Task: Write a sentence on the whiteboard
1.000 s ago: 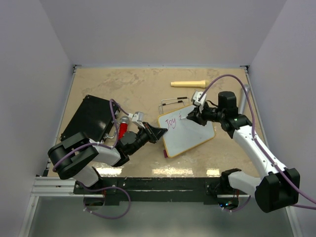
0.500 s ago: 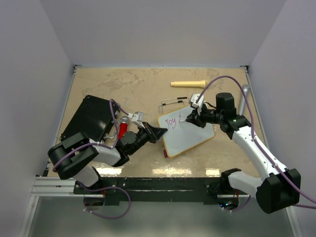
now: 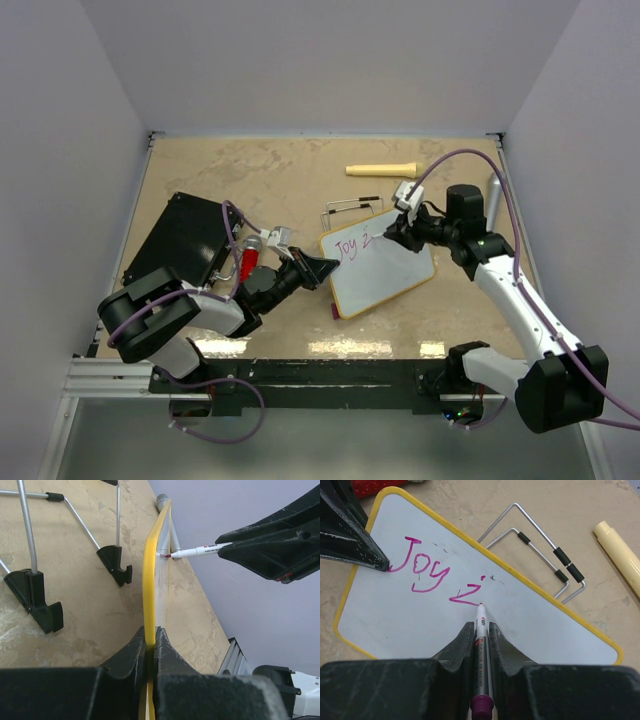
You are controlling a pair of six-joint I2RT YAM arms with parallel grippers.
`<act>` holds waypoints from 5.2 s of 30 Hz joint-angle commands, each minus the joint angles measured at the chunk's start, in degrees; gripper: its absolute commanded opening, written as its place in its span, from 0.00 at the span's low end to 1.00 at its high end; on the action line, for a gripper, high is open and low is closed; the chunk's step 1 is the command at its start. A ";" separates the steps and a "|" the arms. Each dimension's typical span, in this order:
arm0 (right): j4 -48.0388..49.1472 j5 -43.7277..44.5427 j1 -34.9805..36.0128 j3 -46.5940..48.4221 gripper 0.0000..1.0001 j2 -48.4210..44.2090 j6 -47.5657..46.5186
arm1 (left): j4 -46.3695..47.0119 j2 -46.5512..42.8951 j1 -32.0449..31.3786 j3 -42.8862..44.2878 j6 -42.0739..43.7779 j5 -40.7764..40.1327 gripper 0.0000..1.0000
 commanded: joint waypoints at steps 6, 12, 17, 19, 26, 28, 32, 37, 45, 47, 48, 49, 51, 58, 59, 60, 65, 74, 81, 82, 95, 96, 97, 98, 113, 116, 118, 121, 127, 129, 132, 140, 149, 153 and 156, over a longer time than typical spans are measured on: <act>3.01 -2.35 -0.12 3.59 0.00 1.09 1.29 | 0.77 1.04 -0.50 0.04 4.64 1.60 0.00; 4.59 -0.94 -0.03 3.50 0.00 1.97 2.34 | 1.03 1.31 -0.42 0.22 4.64 1.78 0.00; 3.01 -1.11 -0.03 2.98 0.00 2.32 1.29 | 0.86 0.87 -0.42 -0.04 4.73 1.78 0.00; 1.52 -1.55 -0.03 2.71 0.00 2.06 0.33 | 0.86 0.78 -0.42 -0.04 4.64 1.78 0.00; -3.14 -2.78 0.15 1.31 0.00 0.48 -2.84 | 0.94 0.61 -0.42 -0.13 4.64 1.78 0.00; -4.63 -2.96 0.14 1.04 0.00 0.39 -3.81 | 0.94 0.52 -0.42 -0.22 4.73 1.78 0.00; -6.13 -3.22 0.32 0.60 0.00 0.04 -4.86 | 0.77 0.26 -0.42 -0.22 4.82 1.69 0.00; -4.99 -3.05 0.41 1.48 0.00 0.83 -4.07 | 0.94 0.61 -0.42 -0.04 4.82 1.78 0.00; 0.54 -1.56 0.50 4.29 0.00 2.58 -0.65 | 0.94 0.70 -0.42 0.04 4.90 1.95 0.00; 1.16 -1.20 0.41 4.91 0.00 3.11 -0.21 | 0.94 0.78 -0.42 0.04 4.99 1.95 0.00; 1.77 -0.86 0.41 5.00 0.00 3.29 0.06 | 1.12 0.78 -0.42 -0.04 4.91 2.04 0.00; 2.21 -0.50 0.50 5.08 0.00 3.38 0.41 | 1.12 0.78 -0.50 -0.04 4.90 2.04 0.00; 3.35 1.17 0.32 5.09 0.00 3.38 1.20 | 1.12 0.78 -0.50 -0.13 4.90 2.04 0.00; 3.71 3.37 0.06 4.30 0.00 3.03 1.73 | 1.30 0.87 -0.42 -0.13 4.82 2.13 0.00; 3.63 3.72 0.06 4.21 0.00 2.85 1.90 | 1.30 0.87 -0.50 -0.22 4.73 2.13 0.00; 3.62 3.98 0.14 4.12 0.00 2.59 1.90 | 1.30 0.87 -0.42 -0.22 4.73 2.04 0.00; 1.70 4.42 0.14 3.15 0.00 2.23 1.03 | 1.30 0.61 -0.42 -0.48 4.82 2.04 0.00; -5.68 1.08 0.15 2.62 0.00 1.71 -4.68 | 1.56 0.43 -0.50 -0.66 4.73 1.96 0.00; -10.00 0.03 0.06 2.27 0.00 1.97 -7.50 | 1.47 0.52 -0.42 -0.75 4.73 1.69 0.00; -9.56 -0.06 0.06 2.36 0.00 1.97 -7.24 | 1.56 0.52 -0.42 -0.66 4.82 1.78 0.00; -9.30 -4.80 -1.17 8.16 0.00 -1.81 -5.83 | 0.59 -0.53 -0.42 -1.27 5.08 1.43 0.00; -8.95 -5.07 -1.35 7.55 0.00 -1.90 -5.66 | 0.59 -0.54 -0.42 -1.19 5.17 1.51 0.00; -8.25 -5.59 -1.78 7.29 0.00 -2.07 -5.39 | 0.51 -0.54 -0.42 -1.10 5.26 1.52 0.00; -7.89 -5.77 -2.40 6.93 0.00 -2.25 -5.13 | 0.42 -0.54 -0.42 -1.10 5.34 1.52 0.00; -2.27 -9.20 -7.15 2.72 0.00 -3.65 -1.44 | -0.29 -0.71 -0.33 -1.01 5.26 0.99 0.00; -1.56 -8.76 -7.41 2.36 0.00 -3.65 -0.91 | -0.11 -0.71 -0.42 -1.01 5.26 1.08 0.00; -1.30 -8.59 -7.50 2.19 0.00 -3.57 -0.65 | -0.11 -0.71 -0.42 -1.01 5.26 1.08 0.00; -1.30 -8.50 -7.59 2.01 0.00 -3.65 -0.64 | -0.20 -0.89 -0.42 -1.10 5.26 0.99 0.00; -1.30 -8.15 -7.68 1.75 0.00 -3.83 -0.82 | -0.29 -0.89 -0.42 -1.10 5.08 0.99 0.00; -1.21 -8.06 -7.76 1.75 0.00 -3.83 -0.65 | -0.29 -0.97 -0.42 -1.10 5.08 0.90 0.00; -1.03 -8.15 -7.85 1.66 0.00 -3.74 -0.64 | -0.37 -0.97 -0.42 -1.19 4.99 0.81 0.00; -1.12 -8.32 -8.03 1.39 0.00 -3.83 -0.64 | -0.37 -1.06 -0.50 -1.27 4.99 0.90 0.00; -0.77 -8.06 -8.38 1.13 0.00 -4.01 -0.56 | -0.20 -1.15 -0.50 -1.27 4.91 0.90 0.00; -0.42 -7.44 -8.56 0.78 0.00 -4.01 -0.12 | -0.11 -1.06 -0.42 -1.36 4.90 0.99 0.00; -0.59 -7.44 -8.64 0.69 0.00 -3.74 -0.20 | 0.07 -0.80 -0.33 -1.28 4.99 0.99 0.00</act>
